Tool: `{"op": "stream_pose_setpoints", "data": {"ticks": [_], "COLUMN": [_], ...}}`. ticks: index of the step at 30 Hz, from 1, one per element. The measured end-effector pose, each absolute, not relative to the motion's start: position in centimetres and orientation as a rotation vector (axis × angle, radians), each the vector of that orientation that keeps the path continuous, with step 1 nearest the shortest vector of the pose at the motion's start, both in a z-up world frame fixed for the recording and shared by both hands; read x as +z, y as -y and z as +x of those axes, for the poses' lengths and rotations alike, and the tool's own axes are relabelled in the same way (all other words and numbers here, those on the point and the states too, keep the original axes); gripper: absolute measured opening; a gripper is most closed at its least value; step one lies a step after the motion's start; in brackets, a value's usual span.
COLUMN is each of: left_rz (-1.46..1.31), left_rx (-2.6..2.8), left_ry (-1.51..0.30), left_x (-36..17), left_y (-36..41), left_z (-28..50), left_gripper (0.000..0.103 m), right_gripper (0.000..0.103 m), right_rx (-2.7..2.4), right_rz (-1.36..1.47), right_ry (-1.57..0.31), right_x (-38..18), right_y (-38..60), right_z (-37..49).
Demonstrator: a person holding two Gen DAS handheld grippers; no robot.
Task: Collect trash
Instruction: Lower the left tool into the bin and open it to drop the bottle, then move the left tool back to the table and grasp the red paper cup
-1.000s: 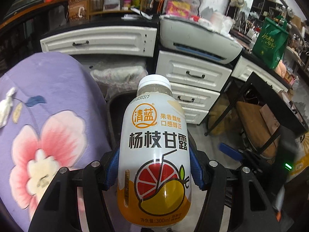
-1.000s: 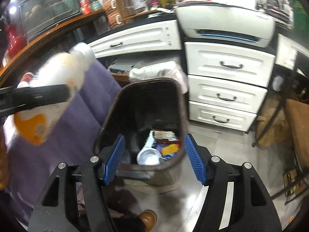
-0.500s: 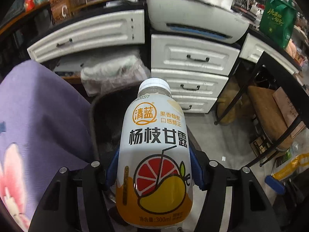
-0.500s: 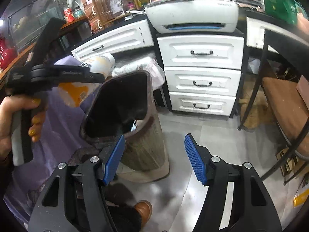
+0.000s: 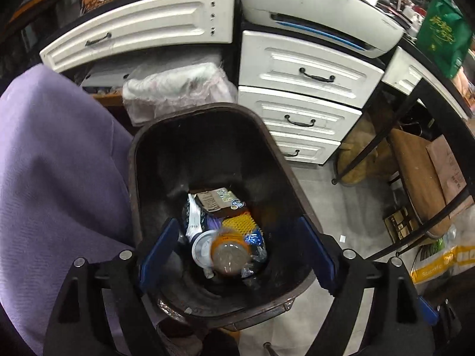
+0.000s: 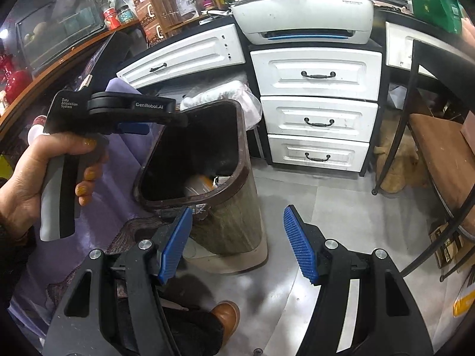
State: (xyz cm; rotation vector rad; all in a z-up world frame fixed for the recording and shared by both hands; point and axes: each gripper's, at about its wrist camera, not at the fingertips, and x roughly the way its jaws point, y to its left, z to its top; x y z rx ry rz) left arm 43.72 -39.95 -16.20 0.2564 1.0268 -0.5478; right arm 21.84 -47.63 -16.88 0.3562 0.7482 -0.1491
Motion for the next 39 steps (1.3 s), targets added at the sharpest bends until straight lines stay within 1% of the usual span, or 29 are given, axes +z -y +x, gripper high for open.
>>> {"op": "stream_pose_setpoints", "data": {"ticks": [7,16,17,18,19,25,30,33,39], "left_rz": [0.273,0.207,0.203,0.199,0.198,0.153,0.057,0.006,-0.067], "left_rx": [-0.575,-0.636,-0.643,-0.646,-0.645,-0.598,-0.417,-0.288,-0.024], "left_ry": [-1.002,-0.911,-0.89,-0.87,-0.856,-0.771,-0.711,-0.697,-0.75], "left_x": [-14.8,-9.4,-8.5,-7.8,-7.3,-4.0,-1.4,-0.5,0.0], "left_y": [39.8,36.6,35.9,35.1,34.5,28.0,19.9,15.6,7.1], "left_z": [42.7,39.7,39.1,38.6,38.2,36.6,37.2,38.7,44.7], "left_gripper": [0.083,0.09,0.091,0.093,0.095,0.097,0.097,0.097,0.097], "right_gripper": [0.064,0.065,0.067,0.072,0.074,0.074,0.074,0.075,0.075], "right_rx": [-0.147,-0.104,-0.097,-0.087,-0.08,0.006,0.086,0.13,0.215], "right_rz": [0.344,0.315,0.309,0.304,0.3,0.259,0.204,0.176,0.116], "right_ry": [-0.747,-0.729,-0.725,-0.718,-0.713,-0.698,-0.677,-0.677,-0.639], "right_x": [-16.1,-13.9,-13.6,-13.1,-12.8,-10.5,-8.7,-8.1,-6.0], "right_y": [47.4,45.9,45.7,45.3,44.9,41.4,37.5,35.3,31.2], "right_z": [21.6,22.4,22.6,22.7,22.9,24.4,25.8,26.6,26.8]}}
